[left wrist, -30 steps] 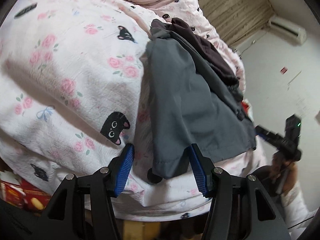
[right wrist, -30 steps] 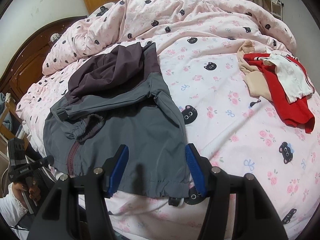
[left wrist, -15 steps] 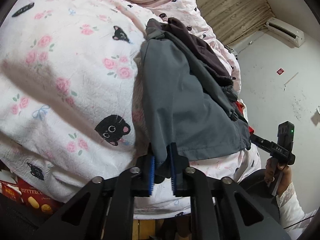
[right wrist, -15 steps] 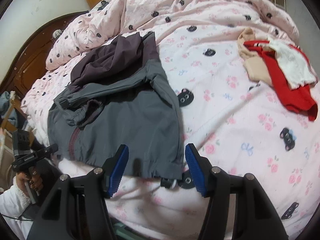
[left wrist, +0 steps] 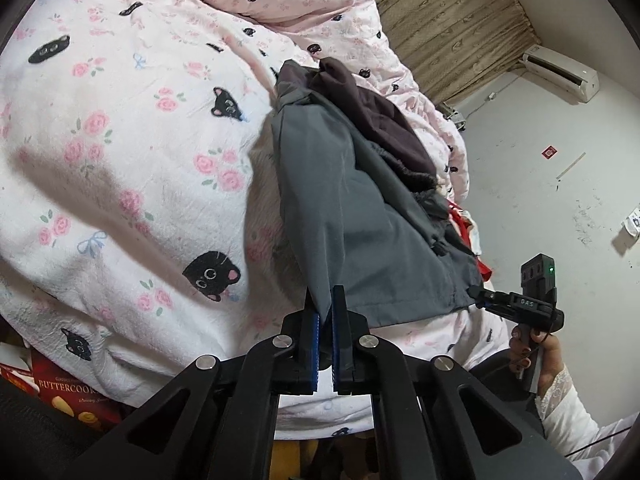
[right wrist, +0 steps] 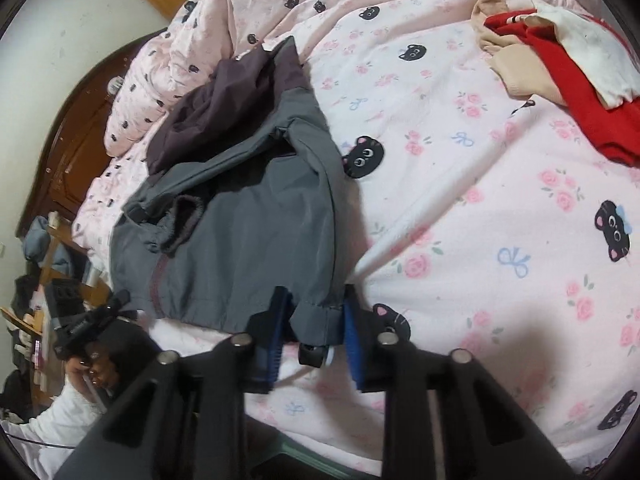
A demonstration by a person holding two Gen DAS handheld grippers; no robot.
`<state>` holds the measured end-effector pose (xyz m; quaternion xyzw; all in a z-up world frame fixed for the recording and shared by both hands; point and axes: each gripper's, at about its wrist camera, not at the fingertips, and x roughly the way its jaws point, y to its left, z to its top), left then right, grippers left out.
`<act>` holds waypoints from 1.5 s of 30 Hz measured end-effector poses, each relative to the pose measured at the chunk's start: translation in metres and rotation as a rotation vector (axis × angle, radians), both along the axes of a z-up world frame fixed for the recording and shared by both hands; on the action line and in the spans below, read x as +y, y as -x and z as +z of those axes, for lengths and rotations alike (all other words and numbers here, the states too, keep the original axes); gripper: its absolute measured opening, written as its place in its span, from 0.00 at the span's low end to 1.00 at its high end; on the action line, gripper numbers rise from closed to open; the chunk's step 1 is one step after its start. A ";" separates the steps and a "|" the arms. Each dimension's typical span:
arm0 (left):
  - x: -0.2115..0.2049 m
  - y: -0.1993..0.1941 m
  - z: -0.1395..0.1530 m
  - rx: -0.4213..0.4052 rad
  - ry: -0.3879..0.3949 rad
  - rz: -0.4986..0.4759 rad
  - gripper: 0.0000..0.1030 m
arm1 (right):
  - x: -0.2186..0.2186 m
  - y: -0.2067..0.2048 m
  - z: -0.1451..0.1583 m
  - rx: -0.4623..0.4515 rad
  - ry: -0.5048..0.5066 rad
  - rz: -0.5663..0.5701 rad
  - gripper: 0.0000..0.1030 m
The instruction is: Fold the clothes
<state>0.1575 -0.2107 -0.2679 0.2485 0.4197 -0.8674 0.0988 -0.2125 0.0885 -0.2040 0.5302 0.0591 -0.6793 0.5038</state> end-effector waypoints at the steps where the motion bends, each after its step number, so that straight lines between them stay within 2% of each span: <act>1: 0.000 -0.002 0.002 0.005 0.001 -0.001 0.03 | 0.001 0.000 0.002 -0.002 0.011 -0.001 0.21; 4: 0.002 -0.008 0.013 0.026 0.005 -0.003 0.03 | 0.010 0.003 0.013 -0.047 0.087 -0.011 0.18; 7: 0.002 -0.015 0.028 0.056 0.012 -0.004 0.03 | 0.018 0.004 0.023 -0.137 0.182 0.011 0.16; 14: -0.006 -0.018 0.056 0.104 0.020 -0.007 0.02 | 0.021 -0.009 0.035 -0.222 0.257 0.066 0.15; 18: -0.010 -0.019 0.061 0.106 0.031 -0.002 0.02 | 0.030 -0.006 0.041 -0.270 0.299 0.053 0.15; 25: -0.015 -0.018 0.049 0.046 0.003 0.016 0.02 | 0.025 -0.002 0.041 -0.260 0.285 0.027 0.15; 32: -0.021 -0.016 0.065 0.075 0.011 0.021 0.02 | 0.025 0.009 0.048 -0.290 0.339 0.004 0.15; 37: -0.040 -0.002 0.081 0.096 0.018 0.057 0.02 | 0.005 0.024 0.071 -0.280 0.394 0.007 0.15; 45: -0.078 0.029 0.093 0.057 0.006 0.101 0.02 | -0.044 0.061 0.098 -0.276 0.443 -0.019 0.15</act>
